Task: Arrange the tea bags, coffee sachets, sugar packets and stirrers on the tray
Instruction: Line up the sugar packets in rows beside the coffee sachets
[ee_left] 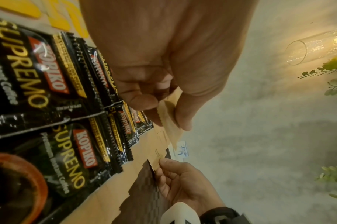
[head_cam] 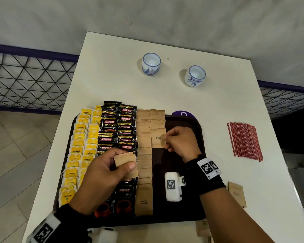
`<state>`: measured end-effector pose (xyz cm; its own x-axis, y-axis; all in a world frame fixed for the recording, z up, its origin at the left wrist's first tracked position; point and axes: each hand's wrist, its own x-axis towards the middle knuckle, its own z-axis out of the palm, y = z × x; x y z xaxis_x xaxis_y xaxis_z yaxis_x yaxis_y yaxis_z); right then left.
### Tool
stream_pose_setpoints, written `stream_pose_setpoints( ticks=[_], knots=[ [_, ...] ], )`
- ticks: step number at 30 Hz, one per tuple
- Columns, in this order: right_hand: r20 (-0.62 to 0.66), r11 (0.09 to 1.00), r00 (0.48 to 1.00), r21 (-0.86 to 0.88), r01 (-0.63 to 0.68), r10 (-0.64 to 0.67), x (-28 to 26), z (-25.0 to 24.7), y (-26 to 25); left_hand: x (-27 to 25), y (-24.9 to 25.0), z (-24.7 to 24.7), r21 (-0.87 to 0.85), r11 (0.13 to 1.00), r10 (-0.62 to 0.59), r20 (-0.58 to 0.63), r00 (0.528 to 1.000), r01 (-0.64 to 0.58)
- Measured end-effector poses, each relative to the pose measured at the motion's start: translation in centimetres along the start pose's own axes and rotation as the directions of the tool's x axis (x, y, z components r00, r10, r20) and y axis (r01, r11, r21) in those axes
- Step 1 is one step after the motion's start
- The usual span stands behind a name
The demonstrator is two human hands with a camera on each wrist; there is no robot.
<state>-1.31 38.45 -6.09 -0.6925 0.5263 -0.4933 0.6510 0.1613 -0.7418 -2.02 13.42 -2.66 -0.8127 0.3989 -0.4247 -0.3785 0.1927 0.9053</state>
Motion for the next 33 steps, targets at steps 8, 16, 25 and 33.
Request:
stream_pose_setpoints(
  ticks=[8,16,25,33],
  knots=[
    [-0.023,0.999,1.0,0.05,-0.017,0.018,-0.2,0.4,0.0,0.0,0.0,0.0,0.002,1.0,-0.004,-0.026,1.0,0.004],
    [-0.07,0.999,0.997,-0.021,0.025,-0.027,-1.5,-0.3,-0.4,0.4,0.2,0.1,-0.03,0.998,-0.062,-0.049,0.997,0.061],
    [0.35,0.953,0.916,0.288,0.095,-0.197,-7.3,-0.3,-0.9,0.8,0.2,0.8,0.056,0.998,0.028,-0.031,0.999,-0.026],
    [0.339,0.949,0.921,0.304,0.088,-0.194,-7.7,-0.3,-0.7,1.1,0.1,1.1,0.096,0.995,0.033,-0.035,0.999,-0.03]
  ],
)
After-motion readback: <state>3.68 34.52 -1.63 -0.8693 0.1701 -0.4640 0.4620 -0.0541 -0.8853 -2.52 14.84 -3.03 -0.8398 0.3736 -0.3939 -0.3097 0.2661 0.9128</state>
